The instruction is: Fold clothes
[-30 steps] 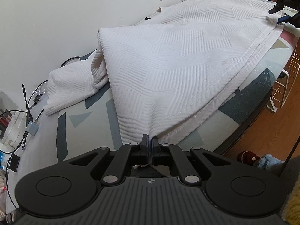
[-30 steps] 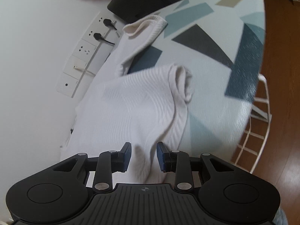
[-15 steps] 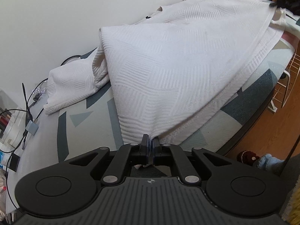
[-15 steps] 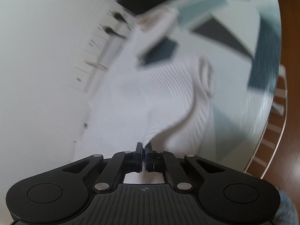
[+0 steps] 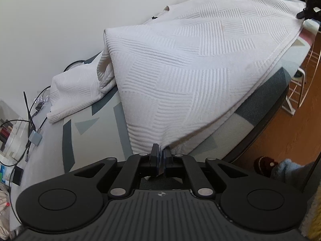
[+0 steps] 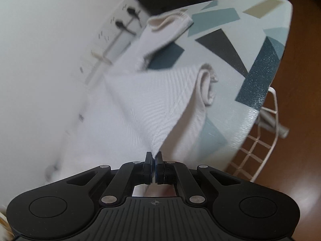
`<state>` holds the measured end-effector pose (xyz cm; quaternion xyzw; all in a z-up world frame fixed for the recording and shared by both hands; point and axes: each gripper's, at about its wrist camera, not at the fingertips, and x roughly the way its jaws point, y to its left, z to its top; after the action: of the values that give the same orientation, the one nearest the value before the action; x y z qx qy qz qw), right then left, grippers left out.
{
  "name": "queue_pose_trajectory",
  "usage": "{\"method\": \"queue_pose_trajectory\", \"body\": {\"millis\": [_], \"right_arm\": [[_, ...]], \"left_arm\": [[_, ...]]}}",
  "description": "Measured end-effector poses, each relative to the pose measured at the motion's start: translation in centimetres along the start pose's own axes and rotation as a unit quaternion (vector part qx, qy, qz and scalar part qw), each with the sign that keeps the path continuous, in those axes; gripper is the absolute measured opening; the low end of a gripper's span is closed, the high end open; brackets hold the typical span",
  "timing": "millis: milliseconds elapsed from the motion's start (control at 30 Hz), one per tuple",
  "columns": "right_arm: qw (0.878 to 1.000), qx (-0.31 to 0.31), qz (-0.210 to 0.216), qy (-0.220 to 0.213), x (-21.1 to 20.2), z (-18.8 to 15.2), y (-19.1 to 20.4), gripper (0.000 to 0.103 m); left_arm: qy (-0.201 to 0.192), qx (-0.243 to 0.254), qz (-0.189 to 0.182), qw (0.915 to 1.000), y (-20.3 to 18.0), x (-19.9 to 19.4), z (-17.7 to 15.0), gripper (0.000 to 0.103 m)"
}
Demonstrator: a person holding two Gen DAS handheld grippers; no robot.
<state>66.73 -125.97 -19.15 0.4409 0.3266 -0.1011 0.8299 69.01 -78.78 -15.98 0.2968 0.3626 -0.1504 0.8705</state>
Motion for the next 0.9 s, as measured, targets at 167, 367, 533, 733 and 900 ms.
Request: {"method": "queue_pose_trajectory", "body": {"millis": [167,367,533,733,900], "right_arm": [[0.996,-0.081,-0.036,-0.002,-0.4,-1.1,1.6,0.002],[0.987,-0.141,-0.073,-0.002,-0.3,-2.4,3.3,0.002],[0.987,-0.134,-0.086,0.012,-0.2,-2.9,4.1,0.034],[0.984,-0.121,-0.128,-0.038,-1.7,-2.7,6.5,0.065],[0.979,-0.109,-0.133,-0.111,-0.7,1.2,8.1,0.088]], "left_arm": [[0.015,-0.043,-0.034,0.9984,1.2,-1.4,-0.2,0.025],[-0.087,-0.078,-0.007,0.9932,2.0,-5.3,-0.1,0.082],[-0.084,-0.141,0.021,0.9862,3.6,-2.5,1.9,0.092],[-0.053,-0.214,-0.014,0.9753,5.9,3.7,4.9,0.092],[-0.024,-0.298,-0.026,0.9538,9.2,7.1,6.1,0.093]]}}
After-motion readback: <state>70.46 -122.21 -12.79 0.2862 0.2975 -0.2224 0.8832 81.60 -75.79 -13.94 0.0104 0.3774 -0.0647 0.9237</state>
